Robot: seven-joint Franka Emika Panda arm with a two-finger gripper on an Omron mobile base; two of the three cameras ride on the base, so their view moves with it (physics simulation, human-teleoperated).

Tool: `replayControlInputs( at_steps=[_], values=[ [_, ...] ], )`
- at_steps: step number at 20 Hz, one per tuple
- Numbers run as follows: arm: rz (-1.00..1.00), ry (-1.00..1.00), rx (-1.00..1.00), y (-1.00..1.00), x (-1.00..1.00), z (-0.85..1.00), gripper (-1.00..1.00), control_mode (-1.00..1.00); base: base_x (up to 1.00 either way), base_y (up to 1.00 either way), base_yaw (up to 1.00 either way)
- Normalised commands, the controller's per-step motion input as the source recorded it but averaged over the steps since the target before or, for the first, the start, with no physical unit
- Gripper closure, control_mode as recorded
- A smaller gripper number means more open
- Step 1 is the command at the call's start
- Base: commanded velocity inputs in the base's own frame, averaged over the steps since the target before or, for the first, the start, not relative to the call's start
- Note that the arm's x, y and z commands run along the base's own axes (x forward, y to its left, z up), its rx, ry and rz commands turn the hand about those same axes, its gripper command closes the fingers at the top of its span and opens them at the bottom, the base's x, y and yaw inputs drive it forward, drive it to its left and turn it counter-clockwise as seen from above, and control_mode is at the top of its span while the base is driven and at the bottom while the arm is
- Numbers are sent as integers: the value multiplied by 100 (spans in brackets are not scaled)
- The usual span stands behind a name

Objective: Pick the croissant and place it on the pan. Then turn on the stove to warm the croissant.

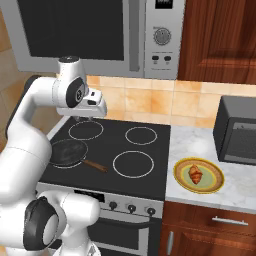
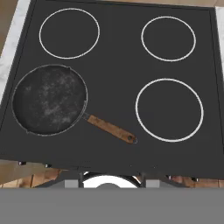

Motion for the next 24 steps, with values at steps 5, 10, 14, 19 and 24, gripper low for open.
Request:
replayControlInputs(
  at_steps=[5,10,14,19,24],
  values=[
    [0,0,0,-2,-11,-1,-100,-100,0,0,0],
    [0,-8,0,-4,-29,-1,-100,-100,0,0,0],
    [0,-9,0,-15,-34,-2,-100,-100,0,0,0],
    [0,0,0,-21,-17,-4,-100,-100,0,0,0],
    [0,0,0,-21,-2,-6,-100,-100,0,0,0]
  ],
)
